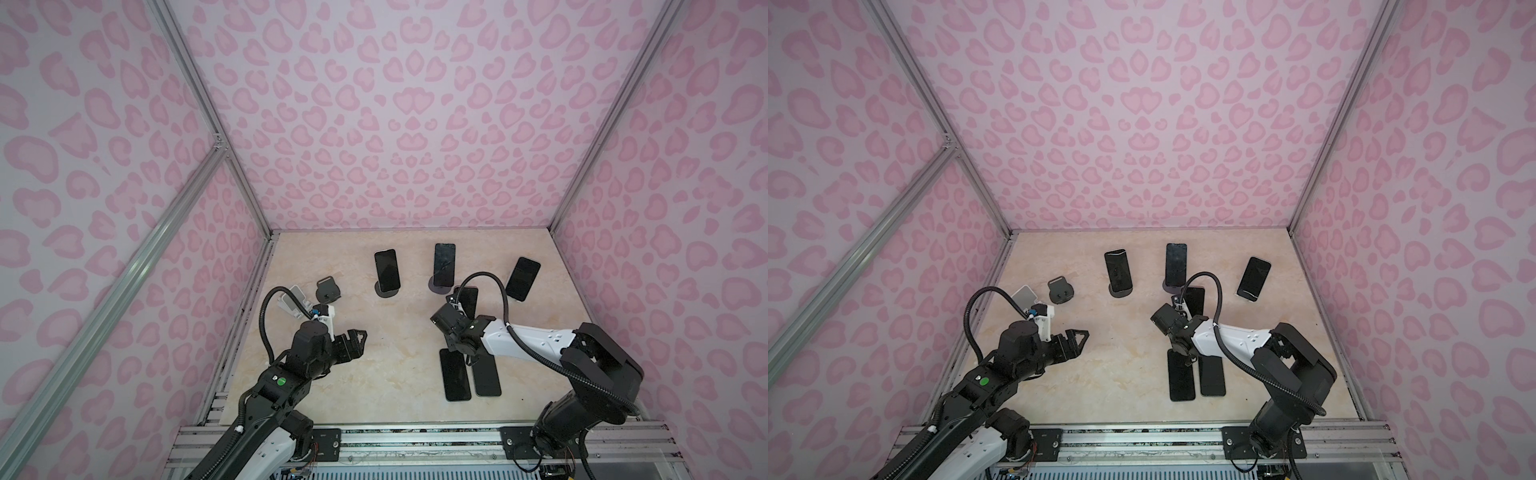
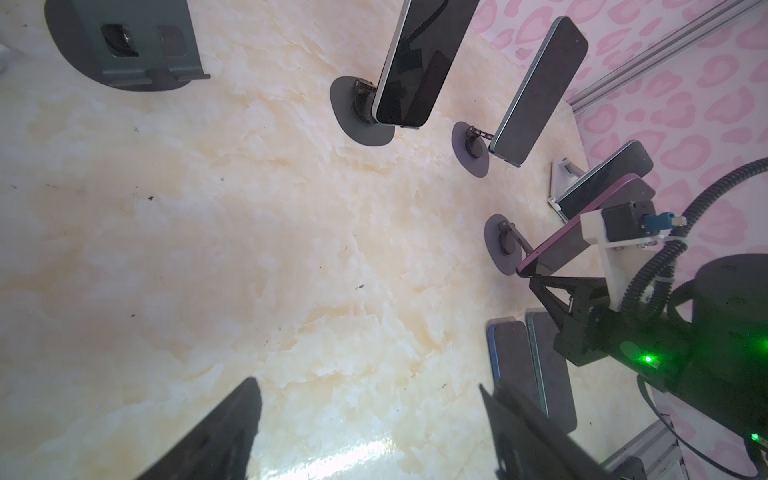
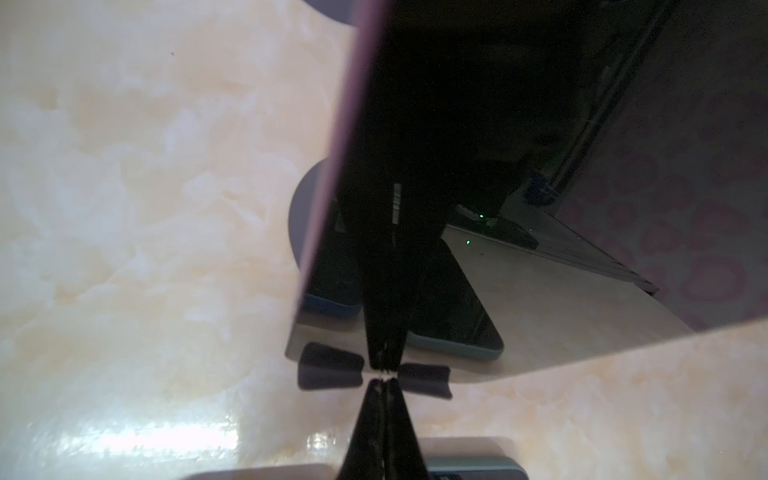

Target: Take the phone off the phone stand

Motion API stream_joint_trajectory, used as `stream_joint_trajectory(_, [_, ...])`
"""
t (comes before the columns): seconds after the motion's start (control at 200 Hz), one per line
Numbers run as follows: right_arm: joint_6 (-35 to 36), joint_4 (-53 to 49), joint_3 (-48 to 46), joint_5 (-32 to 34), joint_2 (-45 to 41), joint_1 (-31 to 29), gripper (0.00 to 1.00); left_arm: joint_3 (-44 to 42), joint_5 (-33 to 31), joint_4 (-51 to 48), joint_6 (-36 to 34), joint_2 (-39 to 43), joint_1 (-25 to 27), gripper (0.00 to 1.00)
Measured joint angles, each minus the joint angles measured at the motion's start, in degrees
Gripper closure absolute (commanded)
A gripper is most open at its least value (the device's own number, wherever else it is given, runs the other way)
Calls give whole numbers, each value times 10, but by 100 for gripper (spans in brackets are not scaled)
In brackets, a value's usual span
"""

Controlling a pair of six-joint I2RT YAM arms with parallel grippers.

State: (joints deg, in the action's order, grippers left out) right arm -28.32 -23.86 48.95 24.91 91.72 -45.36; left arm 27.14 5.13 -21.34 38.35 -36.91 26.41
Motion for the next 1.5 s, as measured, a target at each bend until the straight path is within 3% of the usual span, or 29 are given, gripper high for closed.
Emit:
stream_joint_trajectory(0.3, [-16,-24,-3,1,-66,-26,100,0,0,-1,0,11,1,12])
stream_joint_trajectory(0.6, [-52,-74,-45,12,-212,-46,100,28,7,-25,0,17,2,12])
stream_joint_trajectory(0.7, [-56,-81,-66,14,-268,-47,94,34,9,-30,0,22,2,12])
stream_joint_trajectory(0.845, [-64,-91,-86,17,-335,-47,76,39,11,-43,0,31,2,12])
stream_joint_trajectory(0.915, [-67,-92,-90,19,-362,-46,61,39,11,-47,0,37,2,11])
stream_joint_trajectory(1.015, [-68,-99,-90,24,-387,-43,46,40,11,-57,0,47,2,8])
stream_joint_trajectory(1.045, [-68,-101,-90,26,-393,-42,36,40,11,-60,1,50,2,8])
stream_joint_trajectory(1.085, [-69,-103,-90,30,-400,-40,6,40,11,-63,2,54,2,6])
stream_joint_trajectory(1.1, [-70,-103,-90,32,-403,-40,2,40,11,-64,2,55,2,6])
stream_joint_trajectory(1.38, [-96,-80,-122,113,-515,-12,6,40,11,-79,7,82,2,2])
stream_joint_trajectory(1.5, [-90,-43,-160,70,-596,51,33,37,11,-84,7,87,2,2])
